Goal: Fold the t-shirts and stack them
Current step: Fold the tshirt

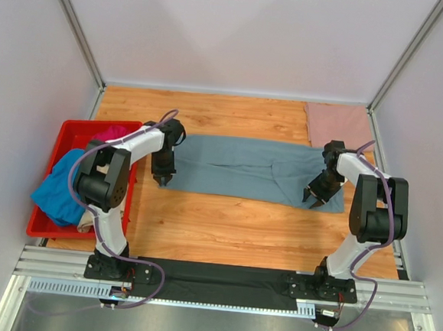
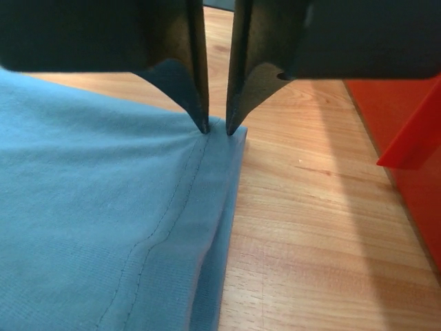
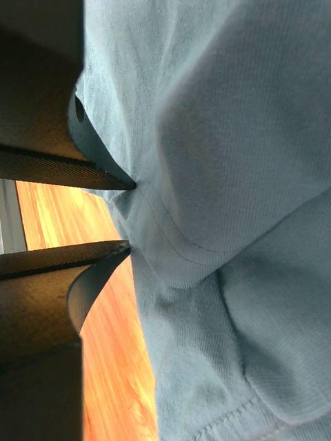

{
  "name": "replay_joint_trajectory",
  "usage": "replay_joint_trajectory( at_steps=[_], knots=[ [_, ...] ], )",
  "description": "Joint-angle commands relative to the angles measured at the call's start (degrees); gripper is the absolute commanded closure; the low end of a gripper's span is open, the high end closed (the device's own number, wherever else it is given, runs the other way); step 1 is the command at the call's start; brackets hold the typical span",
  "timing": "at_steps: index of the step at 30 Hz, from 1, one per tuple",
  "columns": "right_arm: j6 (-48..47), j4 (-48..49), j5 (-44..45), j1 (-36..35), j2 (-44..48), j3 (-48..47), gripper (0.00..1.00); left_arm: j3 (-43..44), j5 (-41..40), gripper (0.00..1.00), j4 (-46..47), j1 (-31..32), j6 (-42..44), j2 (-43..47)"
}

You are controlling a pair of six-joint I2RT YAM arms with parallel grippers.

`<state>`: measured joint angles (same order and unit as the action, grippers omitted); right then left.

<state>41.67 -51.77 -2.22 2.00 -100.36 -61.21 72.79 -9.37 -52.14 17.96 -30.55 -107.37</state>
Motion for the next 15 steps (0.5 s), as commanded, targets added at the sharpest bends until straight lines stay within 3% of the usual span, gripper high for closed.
replay_joint_trajectory(
  at_steps=[1,4,15],
  knots=[
    [-0.9,0.8,0.5,-0.2,0.8,1.9,0.64,-0.7,-0.7,0.79,-0.6,-0.1,0.8,1.1],
    [-0.8,1.2,0.3,-0.2,0.5,2.1,0.64,-1.0,0.0,1.0,-0.2,-0.1,0.8,1.9],
    [-0.6,1.1,0.4,-0.2,0.5,1.7,0.67,-3.9,0.5,1.0,-1.8,0.0,-2.9,5.9]
  ],
)
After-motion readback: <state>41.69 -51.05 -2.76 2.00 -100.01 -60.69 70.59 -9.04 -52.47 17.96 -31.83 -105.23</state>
